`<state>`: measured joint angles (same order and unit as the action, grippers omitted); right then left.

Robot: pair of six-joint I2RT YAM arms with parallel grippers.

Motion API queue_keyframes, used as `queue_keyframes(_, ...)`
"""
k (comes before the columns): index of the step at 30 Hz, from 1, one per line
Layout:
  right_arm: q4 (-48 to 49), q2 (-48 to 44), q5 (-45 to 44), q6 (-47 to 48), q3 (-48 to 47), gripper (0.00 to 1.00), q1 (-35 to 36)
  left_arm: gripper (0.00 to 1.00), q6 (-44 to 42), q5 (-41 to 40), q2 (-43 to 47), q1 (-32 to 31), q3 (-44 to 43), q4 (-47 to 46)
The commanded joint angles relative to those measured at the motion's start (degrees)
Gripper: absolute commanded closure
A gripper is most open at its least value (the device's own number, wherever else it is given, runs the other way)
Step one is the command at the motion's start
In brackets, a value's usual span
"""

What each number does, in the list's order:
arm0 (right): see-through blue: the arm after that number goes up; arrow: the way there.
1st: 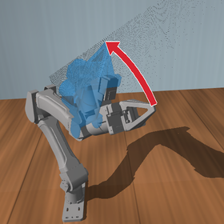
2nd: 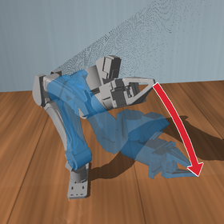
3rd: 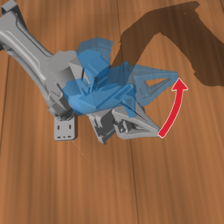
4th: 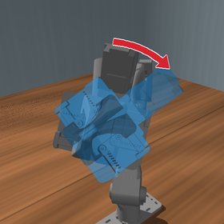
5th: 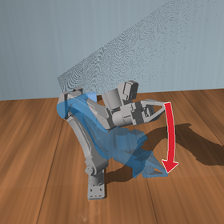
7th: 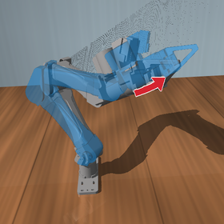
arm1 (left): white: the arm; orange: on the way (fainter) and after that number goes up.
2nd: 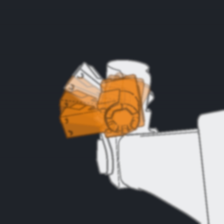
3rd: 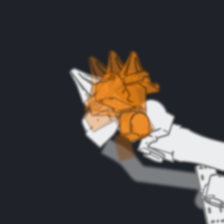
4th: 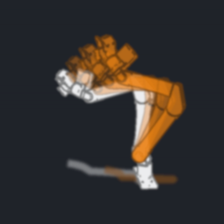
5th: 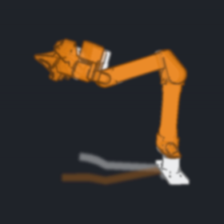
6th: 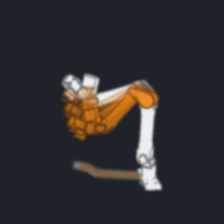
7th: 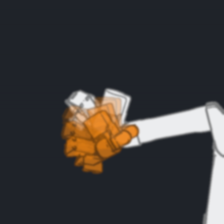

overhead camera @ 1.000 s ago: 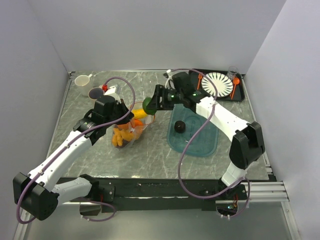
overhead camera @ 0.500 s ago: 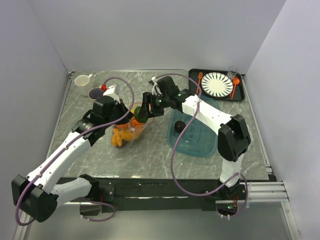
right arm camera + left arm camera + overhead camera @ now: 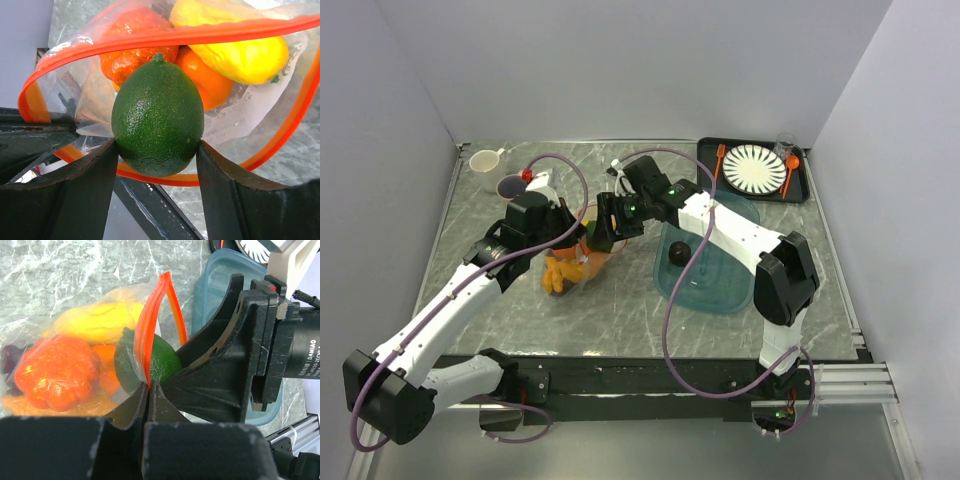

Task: Place the food in the zip-top bag and seal the zipper
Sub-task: Place the fake fruit in the zipper food storage bag.

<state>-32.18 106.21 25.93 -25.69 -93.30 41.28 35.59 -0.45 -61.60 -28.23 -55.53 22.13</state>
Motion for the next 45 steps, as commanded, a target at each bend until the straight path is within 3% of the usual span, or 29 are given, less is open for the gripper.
queue_keyframes(1,0.1,-2.15,-2.63,1.17,-2.59,0.26,0.12,0.99,-0.17,-1.13,1.57,-0.16,-1.78,-0.6)
queue_keyframes(6,-0.94,-3.39,-4.49,2.66,-2.76,0.13,-0.14,0.99,-0.35,-0.7,1.66,-0.16,-1.6,-1.04)
queue_keyframes(11,-3.76,-3.47,-10.09,3.37,-3.12,0.12,-0.41,0.99,-0.44,-0.61,1.14,-0.16,-1.6,-0.86)
queue_keyframes(17,-2.8,-6.1,-13.02,1.7,1.09,0.26,-2.25,0.99,-0.26,-1.84,2.19,-0.16,-0.99,-0.69)
queue_keyframes(21,-2.62,-8.03,-16.16,-0.06,2.67,0.58,-3.57,0.99,-0.35,-1.84,2.1,-0.16,-1.07,-0.6)
queue_keyframes(25,-1.22,-11.29,-17.75,-0.76,6.1,0.6,-5.94,0.99,-0.26,-1.58,1.75,-0.16,-1.07,-0.95)
queue_keyframes(26,-1.13,-12.07,-17.93,-0.85,7.76,0.6,-6.55,0.99,-0.26,-1.31,1.66,-0.16,-1.07,-1.04)
queue_keyframes(29,0.45,-15.59,-17.59,-0.24,12.06,0.45,-9.1,0.99,-0.44,-1.48,1.31,-0.16,-1.25,-0.95)
queue_keyframes(30,0.19,-17.16,-18.28,-0.32,12.87,0.34,-10.68,0.99,-0.44,-1.49,1.31,-0.16,-1.25,-0.95)
queue_keyframes(32,0.63,-18.84,-18.47,-0.15,16.11,0.24,-12.26,0.99,-0.35,-1.57,1.49,-0.16,-1.25,-0.86)
queue_keyframes(45,-2.53,-20.35,-21.54,2.05,25.09,0.2,-20.88,0.99,0.0,-1.05,1.75,-0.16,-0.37,-1.56)
